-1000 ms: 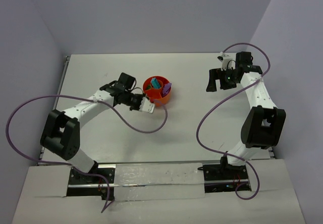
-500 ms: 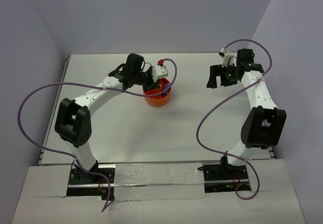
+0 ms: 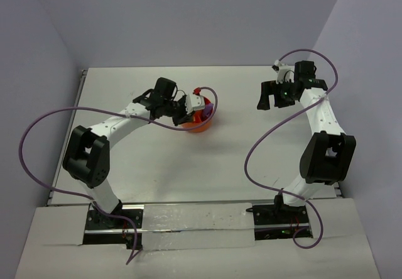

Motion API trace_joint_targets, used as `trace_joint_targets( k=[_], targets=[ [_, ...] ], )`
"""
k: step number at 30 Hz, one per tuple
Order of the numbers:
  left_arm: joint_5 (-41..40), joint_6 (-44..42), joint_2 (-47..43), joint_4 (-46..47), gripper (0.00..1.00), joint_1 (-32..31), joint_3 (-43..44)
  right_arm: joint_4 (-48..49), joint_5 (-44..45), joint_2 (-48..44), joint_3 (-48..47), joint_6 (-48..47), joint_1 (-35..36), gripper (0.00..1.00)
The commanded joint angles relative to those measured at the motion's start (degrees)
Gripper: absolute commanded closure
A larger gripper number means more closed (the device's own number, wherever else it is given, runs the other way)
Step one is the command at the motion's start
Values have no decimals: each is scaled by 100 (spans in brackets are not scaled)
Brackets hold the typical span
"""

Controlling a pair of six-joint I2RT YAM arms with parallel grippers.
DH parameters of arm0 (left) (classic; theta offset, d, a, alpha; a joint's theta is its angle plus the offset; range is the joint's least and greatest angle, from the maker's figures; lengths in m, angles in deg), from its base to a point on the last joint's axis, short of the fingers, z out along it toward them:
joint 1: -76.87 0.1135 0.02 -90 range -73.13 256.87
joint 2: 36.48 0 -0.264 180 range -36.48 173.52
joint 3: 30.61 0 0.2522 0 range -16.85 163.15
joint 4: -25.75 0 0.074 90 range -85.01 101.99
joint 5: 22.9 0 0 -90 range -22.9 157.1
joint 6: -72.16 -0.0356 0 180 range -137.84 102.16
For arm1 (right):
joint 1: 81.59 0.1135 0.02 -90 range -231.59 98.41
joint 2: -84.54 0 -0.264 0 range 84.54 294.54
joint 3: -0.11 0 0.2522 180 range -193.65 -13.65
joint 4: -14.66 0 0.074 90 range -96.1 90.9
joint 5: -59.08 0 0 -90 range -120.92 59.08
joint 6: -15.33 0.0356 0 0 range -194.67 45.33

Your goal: Sort the legos into containers by color

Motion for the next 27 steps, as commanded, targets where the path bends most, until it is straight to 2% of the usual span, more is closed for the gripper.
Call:
trace_joint_targets(
  k=[1, 7, 24, 27],
  targets=[
    [-67, 39, -124, 109, 98, 26, 145, 114, -41, 63, -258, 43, -47, 0],
    [-114, 5, 144, -13, 92, 25, 474, 79, -27, 119, -334, 35, -47, 0],
    [-344, -92, 295, 12, 84, 33, 346, 35, -69, 153, -393, 25, -47, 0],
    [-342, -112, 275, 7, 79, 33, 330, 4, -78, 170, -419, 17, -47, 0]
  ],
)
